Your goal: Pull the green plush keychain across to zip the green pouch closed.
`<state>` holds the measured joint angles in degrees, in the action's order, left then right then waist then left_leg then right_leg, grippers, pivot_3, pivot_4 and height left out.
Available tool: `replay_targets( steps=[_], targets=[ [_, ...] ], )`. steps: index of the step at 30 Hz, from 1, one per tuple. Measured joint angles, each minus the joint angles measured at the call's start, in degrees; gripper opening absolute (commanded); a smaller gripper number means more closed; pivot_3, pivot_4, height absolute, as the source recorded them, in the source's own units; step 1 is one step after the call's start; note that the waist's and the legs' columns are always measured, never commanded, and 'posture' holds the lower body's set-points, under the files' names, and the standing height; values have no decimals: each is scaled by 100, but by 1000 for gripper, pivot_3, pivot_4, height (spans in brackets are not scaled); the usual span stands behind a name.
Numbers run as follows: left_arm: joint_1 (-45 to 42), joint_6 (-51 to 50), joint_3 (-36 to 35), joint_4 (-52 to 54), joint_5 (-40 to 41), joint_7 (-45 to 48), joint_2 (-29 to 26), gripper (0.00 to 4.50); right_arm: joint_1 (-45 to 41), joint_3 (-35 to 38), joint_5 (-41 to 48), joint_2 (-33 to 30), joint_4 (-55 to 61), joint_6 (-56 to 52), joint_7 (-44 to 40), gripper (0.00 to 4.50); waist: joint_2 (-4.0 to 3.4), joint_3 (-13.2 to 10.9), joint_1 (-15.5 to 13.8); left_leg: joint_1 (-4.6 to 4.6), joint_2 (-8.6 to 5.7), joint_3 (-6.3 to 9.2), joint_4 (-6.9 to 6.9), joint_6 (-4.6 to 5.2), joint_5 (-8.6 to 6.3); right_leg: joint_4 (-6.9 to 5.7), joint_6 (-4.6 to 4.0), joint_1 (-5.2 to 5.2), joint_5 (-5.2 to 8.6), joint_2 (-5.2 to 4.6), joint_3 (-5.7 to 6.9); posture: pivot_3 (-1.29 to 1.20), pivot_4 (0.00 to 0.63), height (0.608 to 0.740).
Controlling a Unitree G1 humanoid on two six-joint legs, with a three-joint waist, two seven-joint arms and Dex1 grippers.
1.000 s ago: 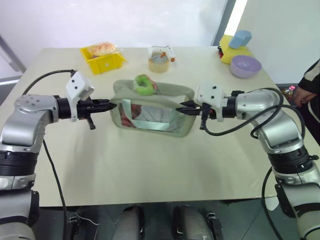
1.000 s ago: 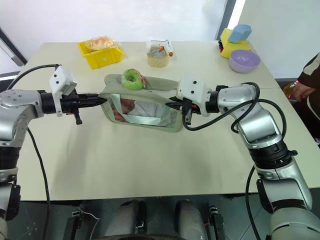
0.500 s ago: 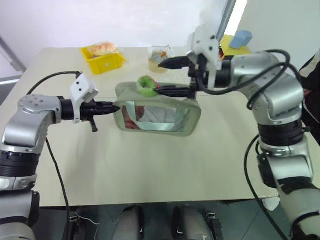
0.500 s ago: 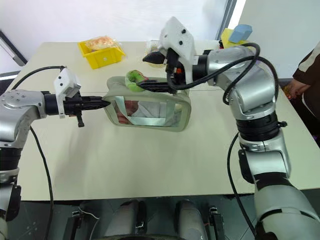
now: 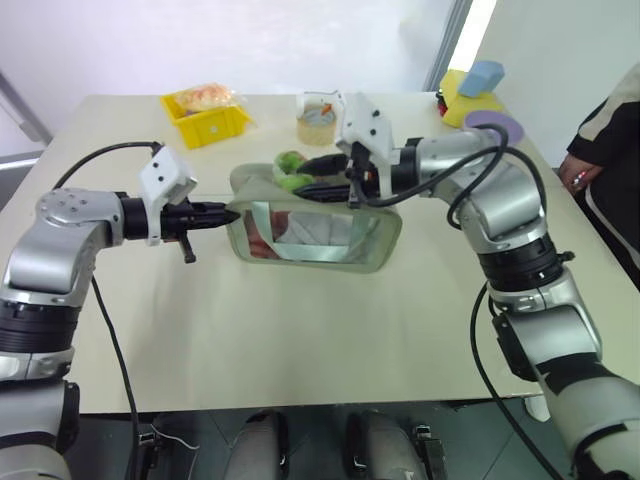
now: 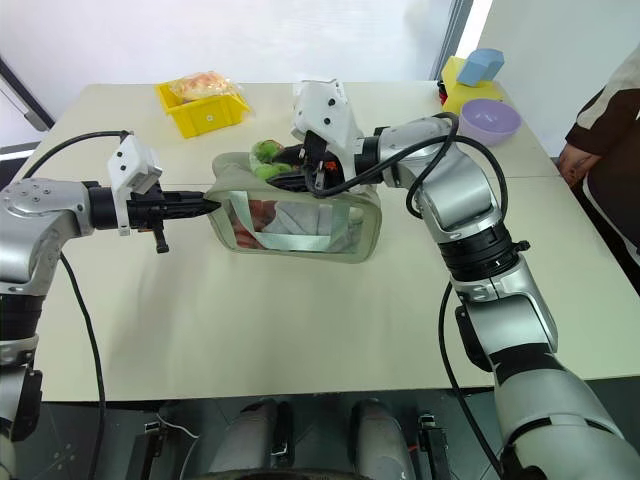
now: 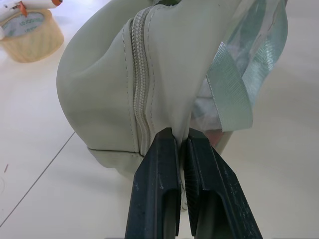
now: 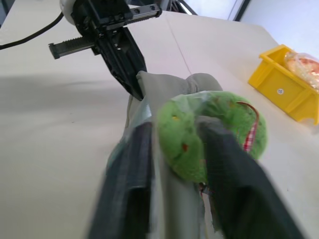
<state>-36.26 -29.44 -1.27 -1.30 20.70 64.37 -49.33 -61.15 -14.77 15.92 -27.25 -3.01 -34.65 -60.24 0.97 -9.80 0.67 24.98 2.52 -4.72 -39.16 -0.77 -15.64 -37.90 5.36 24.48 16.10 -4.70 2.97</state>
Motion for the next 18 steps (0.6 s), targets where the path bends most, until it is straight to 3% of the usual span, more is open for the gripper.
replay_targets(
  steps=[10, 18],
  targets=[
    [-52, 22, 9, -92, -21, -81, 70, 0, -24, 195, 95, -140, 7, -280, 31, 142, 0, 0, -11, 0, 0, 0, 0, 0, 0, 0, 0, 0, 0, -1, 0, 0, 150, 739],
    [-44, 26, 7, -94, -18, -87, 80, 0, -311, 1264, 348, -1298, 576, -1514, 611, 142, -1, -1, -9, 1, 0, -1, 1, 1, 0, 2, 0, 0, 0, -1, 0, 0, 150, 739]
  ],
)
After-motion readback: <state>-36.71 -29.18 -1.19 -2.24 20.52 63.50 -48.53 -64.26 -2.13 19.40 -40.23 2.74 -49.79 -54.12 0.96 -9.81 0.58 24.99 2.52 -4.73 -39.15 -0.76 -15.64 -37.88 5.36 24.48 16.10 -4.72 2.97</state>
